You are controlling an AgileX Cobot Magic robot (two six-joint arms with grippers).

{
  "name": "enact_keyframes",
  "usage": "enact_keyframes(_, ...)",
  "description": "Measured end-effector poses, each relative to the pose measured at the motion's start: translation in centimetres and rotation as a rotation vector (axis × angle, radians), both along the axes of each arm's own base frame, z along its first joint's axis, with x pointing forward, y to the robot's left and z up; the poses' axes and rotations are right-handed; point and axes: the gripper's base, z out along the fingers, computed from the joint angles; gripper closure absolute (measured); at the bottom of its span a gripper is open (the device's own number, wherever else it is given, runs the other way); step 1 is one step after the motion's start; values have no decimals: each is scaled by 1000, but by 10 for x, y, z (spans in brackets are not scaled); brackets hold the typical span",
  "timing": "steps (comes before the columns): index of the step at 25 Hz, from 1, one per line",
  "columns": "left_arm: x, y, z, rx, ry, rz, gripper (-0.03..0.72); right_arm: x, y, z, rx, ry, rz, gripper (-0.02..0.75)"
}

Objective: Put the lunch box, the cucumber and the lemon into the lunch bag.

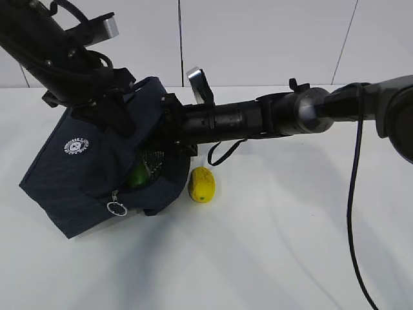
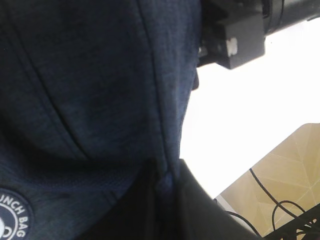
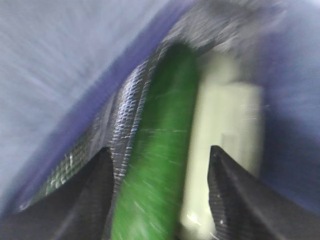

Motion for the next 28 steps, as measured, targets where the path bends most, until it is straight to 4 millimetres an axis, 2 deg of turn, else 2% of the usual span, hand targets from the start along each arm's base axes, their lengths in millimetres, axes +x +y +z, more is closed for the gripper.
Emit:
enact_keyframes(4,0,0,0,-2,1,0,670,2,-11,-1,-15,5,23,280)
enact_keyframes(8,0,0,0,-2,1,0,669,11,-34,2,-52,-2,15,285)
enact_keyframes(12,0,0,0,-2,1,0,669,17,-63,25,-125,-43,22,286)
enact_keyframes(15,0,0,0,-2,1,0,669,14,-80,47,-223,-84,61,290)
enact_keyframes(18,0,0,0,0,0,0,669,5,-88,65,-343,-118,121,291)
enact_keyframes(22,0,0,0,2,-1,-1,670,-7,-96,79,-527,-120,175,295)
enact_keyframes(25,0,0,0,3,-1,-1,670,-11,-101,79,-645,-101,194,310)
enact_keyframes(28,0,0,0,6,2,-4,670,-16,-97,74,-725,-85,218,314)
